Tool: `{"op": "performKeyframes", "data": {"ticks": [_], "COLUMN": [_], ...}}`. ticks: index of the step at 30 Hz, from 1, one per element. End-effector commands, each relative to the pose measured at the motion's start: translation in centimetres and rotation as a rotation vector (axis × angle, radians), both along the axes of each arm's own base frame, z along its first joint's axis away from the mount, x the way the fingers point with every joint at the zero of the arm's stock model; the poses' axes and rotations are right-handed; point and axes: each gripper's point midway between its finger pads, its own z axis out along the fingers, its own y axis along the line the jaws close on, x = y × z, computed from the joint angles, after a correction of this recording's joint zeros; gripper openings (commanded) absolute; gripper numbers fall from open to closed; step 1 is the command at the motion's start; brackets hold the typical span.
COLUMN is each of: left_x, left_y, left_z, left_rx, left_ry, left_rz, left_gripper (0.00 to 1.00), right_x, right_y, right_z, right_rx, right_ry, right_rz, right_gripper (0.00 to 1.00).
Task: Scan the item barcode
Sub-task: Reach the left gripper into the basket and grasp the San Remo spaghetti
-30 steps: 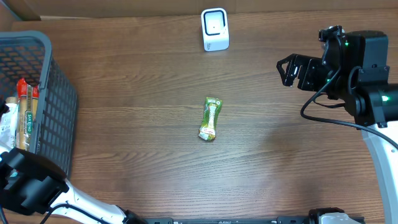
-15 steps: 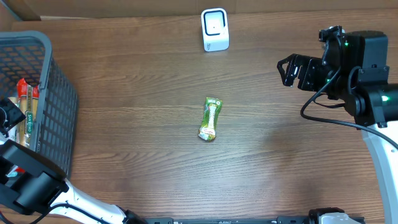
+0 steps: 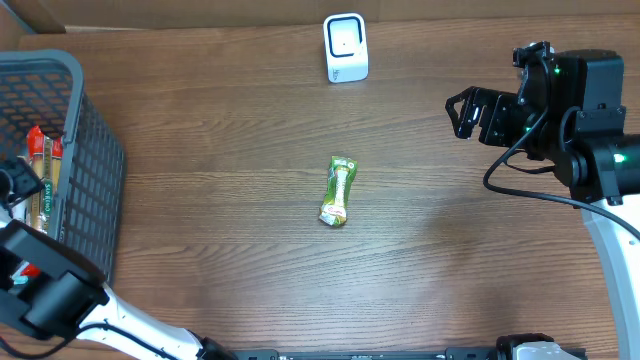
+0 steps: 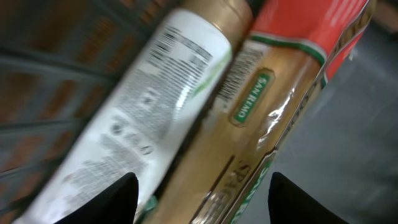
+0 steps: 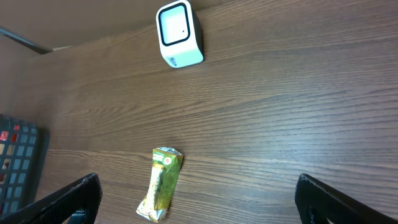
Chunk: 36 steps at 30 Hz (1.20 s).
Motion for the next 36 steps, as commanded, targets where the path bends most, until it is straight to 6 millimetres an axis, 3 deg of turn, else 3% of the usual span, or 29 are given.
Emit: {"op": "performKeyframes", "data": {"ticks": [1, 12, 15, 19, 22, 29, 36], "left_x": [0.6, 1.5, 1.9, 2.4, 2.4, 2.4, 3.3], "left_y": [-1.5, -3.9, -4.7, -5.3, -5.9, -5.8, -4.6], "left_z": [-3.7, -8.4, -9.4, -9.6, -9.4, -6.5, 0.6], "left_rx": [-0.072, -0.159, -0.174, -0.180, -0.188, -0.189, -0.126], "left_ry": [0.053, 0.131, 0.146, 0.153, 0.163, 0.148, 0.056], "left_rz": [-0.061, -0.108, -0.124, -0.137, -0.146, -0.101, -0.029], "left_gripper": [0.58, 0.52, 0.41, 0.08, 0.04, 0.04, 0.04], "right_x": [0.2, 0.2, 0.2, 0.2, 0.3, 0.4, 0.4], "right_y": [0.1, 0.1, 0.1, 0.1, 0.1, 0.1, 0.1], "right_z": [1.3, 1.3, 1.3, 1.3, 1.3, 1.5, 1.5], "right_rx": [-0.002, -0.001, -0.001, -0.001, -0.001, 0.000, 0.000], "right_ry": [-0.035, -0.037, -0.036, -0.036, -0.040, -0.046, -0.046], "right_rz": [0.001, 0.001, 0.001, 0.001, 0.001, 0.001, 0.001], "right_gripper": [1.00, 1.00, 1.00, 1.00, 1.00, 1.00, 1.00]}}
